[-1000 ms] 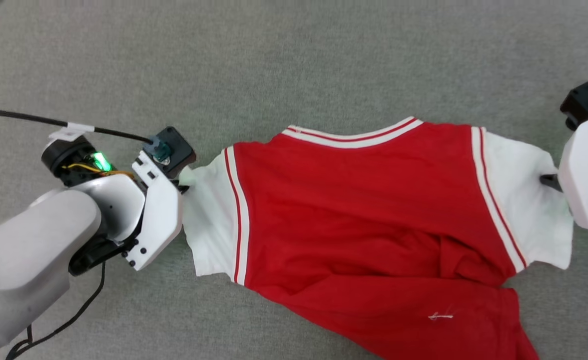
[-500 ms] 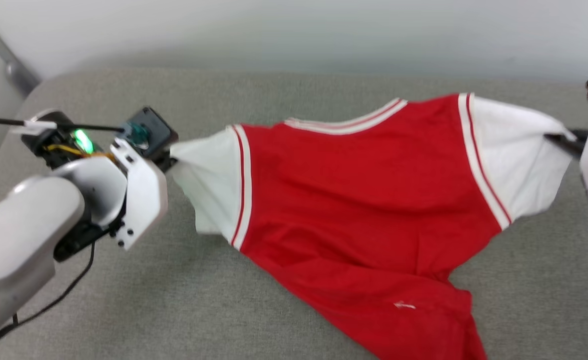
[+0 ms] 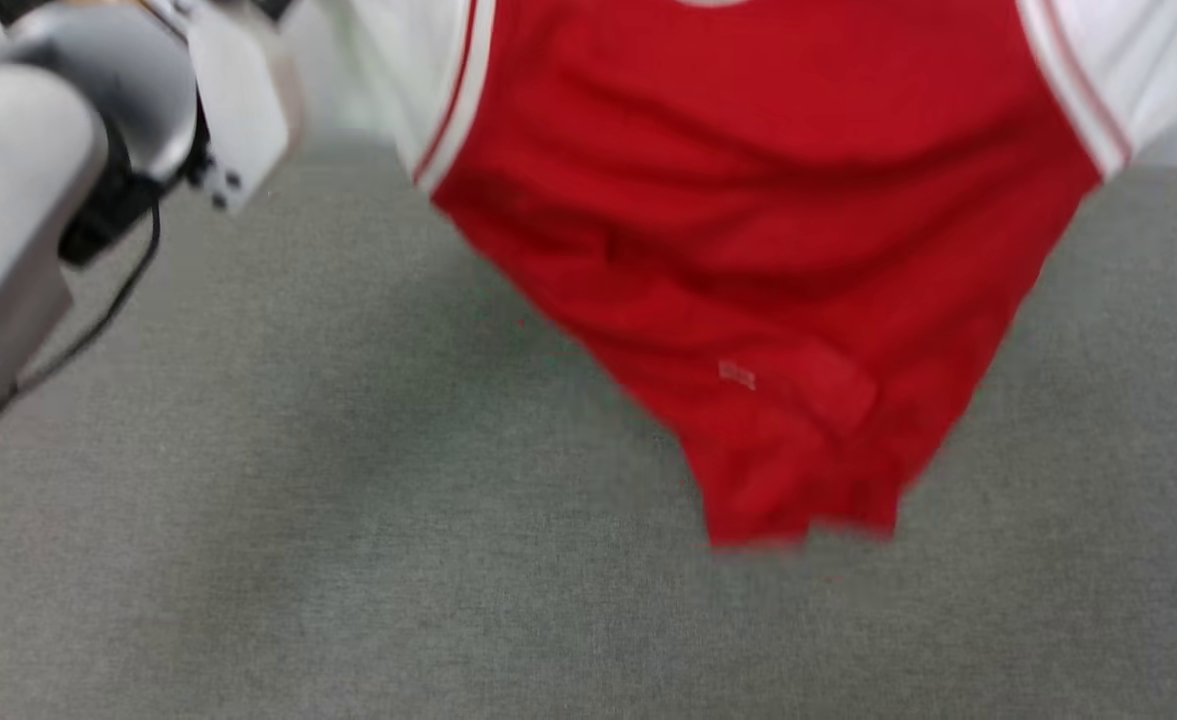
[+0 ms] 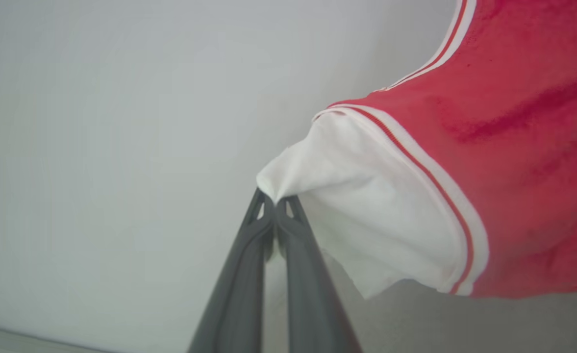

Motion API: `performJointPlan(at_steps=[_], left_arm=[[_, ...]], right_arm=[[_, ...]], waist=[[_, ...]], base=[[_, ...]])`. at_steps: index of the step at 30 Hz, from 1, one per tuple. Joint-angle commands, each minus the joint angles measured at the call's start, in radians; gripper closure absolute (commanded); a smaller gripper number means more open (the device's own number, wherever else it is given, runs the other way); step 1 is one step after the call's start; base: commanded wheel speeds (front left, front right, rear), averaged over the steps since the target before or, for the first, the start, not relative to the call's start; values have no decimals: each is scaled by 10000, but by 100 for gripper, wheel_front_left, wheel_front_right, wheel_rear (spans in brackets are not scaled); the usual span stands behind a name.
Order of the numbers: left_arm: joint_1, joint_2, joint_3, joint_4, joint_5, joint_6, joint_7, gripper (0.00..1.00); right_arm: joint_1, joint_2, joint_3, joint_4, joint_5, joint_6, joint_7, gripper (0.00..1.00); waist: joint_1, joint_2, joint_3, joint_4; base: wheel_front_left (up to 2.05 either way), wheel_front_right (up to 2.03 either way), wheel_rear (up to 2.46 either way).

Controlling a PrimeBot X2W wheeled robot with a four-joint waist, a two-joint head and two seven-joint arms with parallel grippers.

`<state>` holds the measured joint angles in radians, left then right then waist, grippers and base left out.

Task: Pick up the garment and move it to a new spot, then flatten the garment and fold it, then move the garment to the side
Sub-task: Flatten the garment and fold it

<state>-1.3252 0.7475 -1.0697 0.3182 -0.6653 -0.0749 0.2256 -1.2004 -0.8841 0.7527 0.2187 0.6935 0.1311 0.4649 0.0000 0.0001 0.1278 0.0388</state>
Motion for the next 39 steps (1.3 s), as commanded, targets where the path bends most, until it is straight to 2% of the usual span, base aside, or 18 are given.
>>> performJointPlan(at_steps=[1, 15, 24, 30, 39], left_arm=[[-428, -150, 78, 246, 188, 62, -127, 100], [-4224, -1201, 1114, 2851, 1472, 439, -2073, 100], [-5501, -1587, 1483, 4274, 1495, 336, -2986, 100], [-5605, -1882, 1467, 5014, 1405, 183, -3459, 100], [-4098, -2116, 1121, 5794, 1105, -115, -4150, 100]], right_arm=[[-412, 181, -18, 188, -178, -7, -100, 100], [-4916, 1764, -320, 2855, -2417, -9, -1532, 100], [-6792, 2538, -499, 4470, -3626, -9, -2660, 100], [-7079, 3024, -195, 5423, -3715, -9, -3174, 100], [-5580, 3227, 762, 6313, -3035, -9, -3981, 100]], waist=[[0, -1, 322, -71], [0, -1, 2681, -164], [0, -1, 3433, 82], [0, -1, 3721, 174], [0, -1, 3638, 199]], base=[[0, 0, 0], [0, 0, 0], [0, 0, 0], [0, 0, 0], [0, 0, 0]])
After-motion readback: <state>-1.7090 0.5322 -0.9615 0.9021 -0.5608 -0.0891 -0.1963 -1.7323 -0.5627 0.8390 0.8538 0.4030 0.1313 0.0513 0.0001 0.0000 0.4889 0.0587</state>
